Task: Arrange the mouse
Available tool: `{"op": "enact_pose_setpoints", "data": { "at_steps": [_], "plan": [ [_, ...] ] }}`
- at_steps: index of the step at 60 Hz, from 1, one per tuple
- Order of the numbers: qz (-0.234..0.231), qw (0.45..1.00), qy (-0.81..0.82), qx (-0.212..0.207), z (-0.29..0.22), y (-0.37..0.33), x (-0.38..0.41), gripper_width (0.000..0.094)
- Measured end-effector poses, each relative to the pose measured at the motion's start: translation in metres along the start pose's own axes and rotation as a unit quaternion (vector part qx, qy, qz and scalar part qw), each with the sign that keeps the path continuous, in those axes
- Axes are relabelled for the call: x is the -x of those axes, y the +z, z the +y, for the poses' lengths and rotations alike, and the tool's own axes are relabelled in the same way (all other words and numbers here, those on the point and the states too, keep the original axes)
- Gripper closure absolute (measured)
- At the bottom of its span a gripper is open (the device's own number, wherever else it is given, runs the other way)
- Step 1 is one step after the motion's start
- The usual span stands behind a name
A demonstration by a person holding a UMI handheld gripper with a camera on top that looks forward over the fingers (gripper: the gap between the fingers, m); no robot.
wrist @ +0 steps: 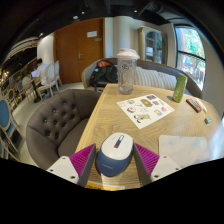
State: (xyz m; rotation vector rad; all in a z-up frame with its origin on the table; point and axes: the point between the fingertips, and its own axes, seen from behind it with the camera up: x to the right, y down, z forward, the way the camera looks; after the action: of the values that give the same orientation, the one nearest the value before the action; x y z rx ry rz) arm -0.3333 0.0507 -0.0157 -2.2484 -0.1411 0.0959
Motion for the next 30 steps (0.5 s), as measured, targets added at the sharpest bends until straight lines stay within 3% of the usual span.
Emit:
{"op": "enact_pose_setpoints", "data": {
  "at_steps": [3, 9, 13, 18, 23, 30],
  "plan": [
    [-0.003, 1.0, 0.002, -0.007, -0.006, 0.006, 0.008, 0.0214],
    [-0.004, 1.0, 0.006, -0.013, -0.01, 0.013, 0.003, 0.0375],
    [0.002, 1.0, 0.025, -0.015, -0.01, 0.013, 0.0, 0.042],
    [-0.001, 1.0, 0.021, 0.014, -0.008, 0.014, 0.001, 0.0494],
    [-0.061, 0.996, 0.054, 0.044, -0.018, 0.0, 0.019, 0.0513],
    [-0.121, 0.991, 0.054, -0.009, -0.083, -0.048, 0.02, 0.0513]
  ]
}}
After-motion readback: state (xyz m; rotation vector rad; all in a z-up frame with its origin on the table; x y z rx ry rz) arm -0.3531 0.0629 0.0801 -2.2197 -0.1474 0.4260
